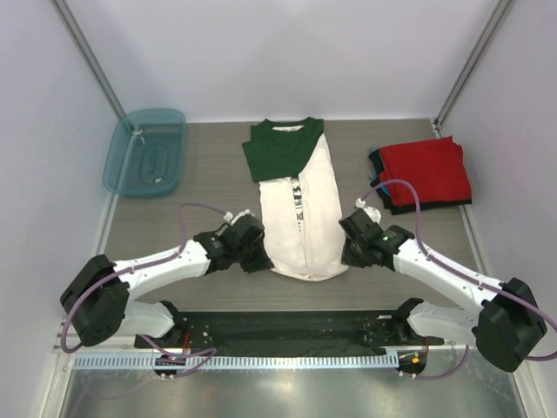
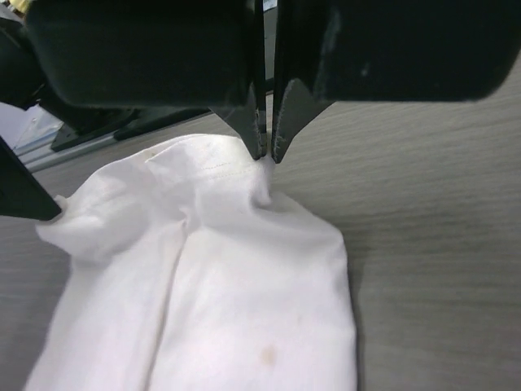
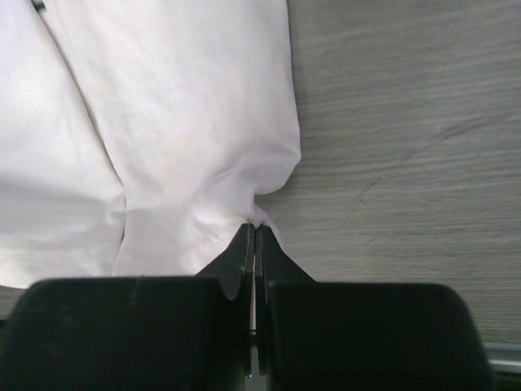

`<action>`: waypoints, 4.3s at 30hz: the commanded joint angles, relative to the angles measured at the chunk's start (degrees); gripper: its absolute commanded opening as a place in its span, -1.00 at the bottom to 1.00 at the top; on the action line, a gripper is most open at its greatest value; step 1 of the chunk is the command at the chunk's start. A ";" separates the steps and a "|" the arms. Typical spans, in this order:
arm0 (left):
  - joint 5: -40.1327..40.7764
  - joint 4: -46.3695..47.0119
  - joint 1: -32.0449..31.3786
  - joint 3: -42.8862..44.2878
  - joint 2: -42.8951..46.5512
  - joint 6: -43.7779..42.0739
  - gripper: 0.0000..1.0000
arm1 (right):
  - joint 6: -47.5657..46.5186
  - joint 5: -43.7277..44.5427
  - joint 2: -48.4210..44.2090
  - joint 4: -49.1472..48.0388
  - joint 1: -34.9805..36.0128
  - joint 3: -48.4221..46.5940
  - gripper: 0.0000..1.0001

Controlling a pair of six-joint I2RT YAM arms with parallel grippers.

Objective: Fold and stack the t-shirts
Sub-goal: Fold the tshirt

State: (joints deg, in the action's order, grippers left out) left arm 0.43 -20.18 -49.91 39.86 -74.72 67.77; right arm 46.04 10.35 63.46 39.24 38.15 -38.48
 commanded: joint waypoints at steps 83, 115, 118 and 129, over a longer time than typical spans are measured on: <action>-9.30 17.46 20.99 10.94 -18.97 -11.08 -0.09 | -11.41 -8.86 28.56 -26.24 -21.54 -14.07 -0.11; -3.07 17.11 20.82 14.20 -26.79 -10.37 -0.32 | -11.06 -11.84 33.92 -33.09 -21.63 -12.32 -0.97; -2.45 16.41 20.64 13.93 -27.06 -10.20 -0.41 | -11.15 -11.67 33.48 -33.00 -21.63 -12.23 -0.97; -1.30 16.23 19.24 16.04 -31.02 -11.77 -1.00 | -11.24 -12.63 31.38 -32.83 -21.63 -11.09 -0.98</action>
State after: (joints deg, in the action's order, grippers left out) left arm -3.49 -2.35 -30.04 55.59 -103.79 58.06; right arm 35.62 -1.39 97.08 6.28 16.49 -50.74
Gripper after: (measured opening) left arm 0.028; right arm 0.051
